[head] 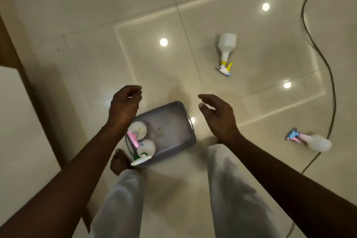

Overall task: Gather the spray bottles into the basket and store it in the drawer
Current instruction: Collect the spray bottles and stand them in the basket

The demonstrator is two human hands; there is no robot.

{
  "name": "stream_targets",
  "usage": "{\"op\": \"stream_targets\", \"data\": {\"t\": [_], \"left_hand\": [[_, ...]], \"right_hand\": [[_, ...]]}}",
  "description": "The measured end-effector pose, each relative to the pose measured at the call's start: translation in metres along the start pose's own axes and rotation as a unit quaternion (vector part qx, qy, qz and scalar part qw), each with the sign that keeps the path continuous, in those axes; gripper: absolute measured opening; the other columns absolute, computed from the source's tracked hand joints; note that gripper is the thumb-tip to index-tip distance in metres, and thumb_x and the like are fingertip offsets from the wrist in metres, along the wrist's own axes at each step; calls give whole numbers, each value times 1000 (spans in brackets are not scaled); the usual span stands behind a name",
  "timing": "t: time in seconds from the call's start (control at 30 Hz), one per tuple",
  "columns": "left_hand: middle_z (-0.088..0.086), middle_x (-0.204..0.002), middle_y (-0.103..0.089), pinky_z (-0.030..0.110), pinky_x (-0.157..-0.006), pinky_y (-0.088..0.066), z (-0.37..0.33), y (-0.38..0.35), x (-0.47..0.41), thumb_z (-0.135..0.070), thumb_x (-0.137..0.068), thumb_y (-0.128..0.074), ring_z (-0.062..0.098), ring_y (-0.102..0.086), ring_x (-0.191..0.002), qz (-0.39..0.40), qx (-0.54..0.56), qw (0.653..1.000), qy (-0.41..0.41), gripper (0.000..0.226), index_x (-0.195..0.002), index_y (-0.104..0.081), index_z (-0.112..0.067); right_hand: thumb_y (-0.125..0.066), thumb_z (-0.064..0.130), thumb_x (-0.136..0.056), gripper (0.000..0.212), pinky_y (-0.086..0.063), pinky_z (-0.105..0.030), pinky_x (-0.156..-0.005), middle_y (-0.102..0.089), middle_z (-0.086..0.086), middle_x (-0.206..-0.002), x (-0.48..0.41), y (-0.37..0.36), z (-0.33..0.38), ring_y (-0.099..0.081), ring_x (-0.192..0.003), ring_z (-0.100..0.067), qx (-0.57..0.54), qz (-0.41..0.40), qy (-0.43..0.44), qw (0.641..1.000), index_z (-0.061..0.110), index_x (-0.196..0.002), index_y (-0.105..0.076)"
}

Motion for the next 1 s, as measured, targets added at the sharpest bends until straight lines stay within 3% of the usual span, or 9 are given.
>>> {"op": "stream_targets", "data": {"t": [0.07,0.17,0.33,0.53,0.63,0.77,0.9,1.0], "left_hand": [[9,-124,-73,55,-101,-58,-25,-43,-13,-8,-98,-62,17,-66,-101,7,17,1000,-19,29,-125,-72,-16],[7,-127,-71,54,-104,-56,-57,-113,-33,-10,-100,-63,17,-66,-104,10,34,999,-33,32,-131,-69,-16],[3,-135,-67,54,-110,-51,-91,-214,-71,-16,-101,-65,20,-65,-122,3,54,998,-21,38,-138,-64,-21],[5,-148,-57,49,-113,-50,-102,-310,-135,-22,-102,-65,19,-59,-132,7,70,997,-8,50,-151,-54,-24],[5,-151,-55,44,-113,-51,-97,-352,-172,-24,-101,-65,18,-56,-135,8,66,998,-6,54,-153,-51,-27],[6,-162,-46,28,-110,-42,-86,-398,-217,-29,-102,-65,16,-44,-148,29,60,998,-9,62,-159,-42,-28],[3,-168,-38,42,-119,-42,-79,-432,-252,-36,-105,-59,22,-42,-151,78,47,996,1,67,-164,-30,-29],[1,-165,-42,44,-114,-45,-75,-446,-266,-34,-107,-54,26,-50,-144,112,82,989,44,63,-165,-28,-34]], "right_hand": [[-70,20,-101,29,-55,-14,-91,-74,16,-126,-35,28,-7,-66,-121,3,-20,-9,33,999,28,-128,-73],[-70,27,-99,33,-57,-21,-96,-71,18,-133,-91,73,-21,-63,-127,6,-37,-18,63,997,34,-132,-69],[-71,26,-98,41,-55,-19,-99,-65,18,-134,-186,131,-46,-58,-122,14,-33,-28,85,995,28,-139,-66],[-73,22,-97,51,-58,-42,-103,-59,9,-145,-294,163,-93,-59,-131,-10,3,-12,91,996,21,-146,-59],[-74,32,-96,57,-58,-42,-104,-56,8,-151,-335,165,-119,-58,-130,-10,37,-5,87,995,25,-150,-56],[-73,37,-96,68,-45,-38,-119,-50,0,-160,-373,153,-154,-52,-144,-19,66,7,98,993,19,-157,-48],[-72,34,-98,78,-38,-33,-125,-39,-3,-168,-400,136,-178,-39,-154,-17,34,38,73,996,18,-165,-35],[-73,31,-98,81,-38,-32,-124,-36,-1,-169,-411,122,-187,-36,-155,-16,-11,47,52,997,19,-166,-30]]}}
Point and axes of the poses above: each hand's wrist, its own x-axis away from the middle knuckle, its own y-axis out of the back of the hand, z = x × y, the point moved 3 cm from there along -x, towards the middle knuckle
